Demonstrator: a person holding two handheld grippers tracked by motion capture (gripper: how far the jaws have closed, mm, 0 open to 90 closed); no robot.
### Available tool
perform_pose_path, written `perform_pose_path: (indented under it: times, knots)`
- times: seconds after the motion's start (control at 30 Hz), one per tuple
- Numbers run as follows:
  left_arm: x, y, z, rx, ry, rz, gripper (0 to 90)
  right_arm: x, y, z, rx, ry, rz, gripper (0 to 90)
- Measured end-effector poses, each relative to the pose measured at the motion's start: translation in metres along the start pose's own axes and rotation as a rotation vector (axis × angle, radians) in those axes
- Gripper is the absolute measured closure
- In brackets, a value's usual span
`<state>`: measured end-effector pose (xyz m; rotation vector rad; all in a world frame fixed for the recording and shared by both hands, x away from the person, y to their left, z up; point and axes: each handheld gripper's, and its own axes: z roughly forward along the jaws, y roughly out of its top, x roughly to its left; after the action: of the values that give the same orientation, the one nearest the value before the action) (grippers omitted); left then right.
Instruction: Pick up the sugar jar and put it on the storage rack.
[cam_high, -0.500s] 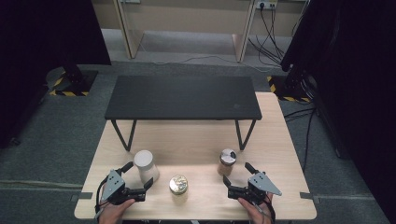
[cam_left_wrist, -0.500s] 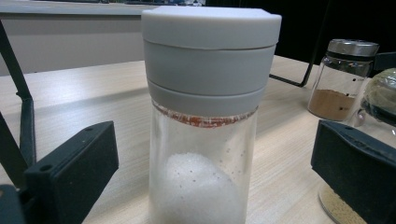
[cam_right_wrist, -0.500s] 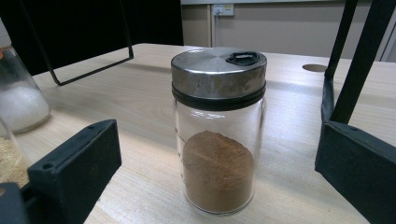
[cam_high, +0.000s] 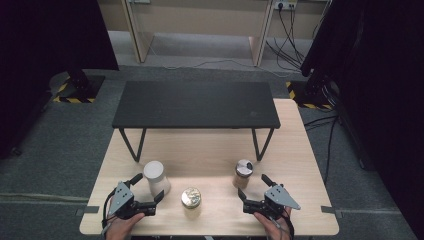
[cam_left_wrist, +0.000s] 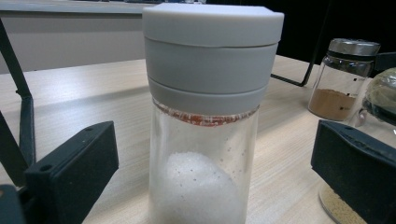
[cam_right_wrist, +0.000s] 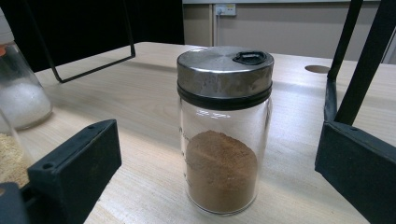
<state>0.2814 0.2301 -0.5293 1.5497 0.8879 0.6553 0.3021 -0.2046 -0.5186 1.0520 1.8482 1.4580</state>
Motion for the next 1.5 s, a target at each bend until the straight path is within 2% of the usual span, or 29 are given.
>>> perform_pose_path:
  times: [0.33, 0.93, 1.27, 1.5]
  knots:
    - [0.001, 0.001, 0.000, -0.005, 0.011, -0.002, 0.3, -0.001, 0.000, -0.001, -0.009, -0.001, 0.016, 0.7]
    - [0.004, 0.006, 0.010, -0.005, -0.002, -0.015, 2.5, -0.002, 0.000, 0.001, -0.010, 0.000, 0.029, 0.7]
    - [0.006, 0.010, 0.015, -0.003, -0.015, -0.015, 10.5, -0.003, -0.001, 0.001, -0.012, -0.005, 0.034, 0.9]
    - [0.006, 0.011, 0.019, 0.003, -0.016, 0.004, 17.9, -0.003, -0.001, 0.001, -0.015, -0.004, 0.034, 0.9]
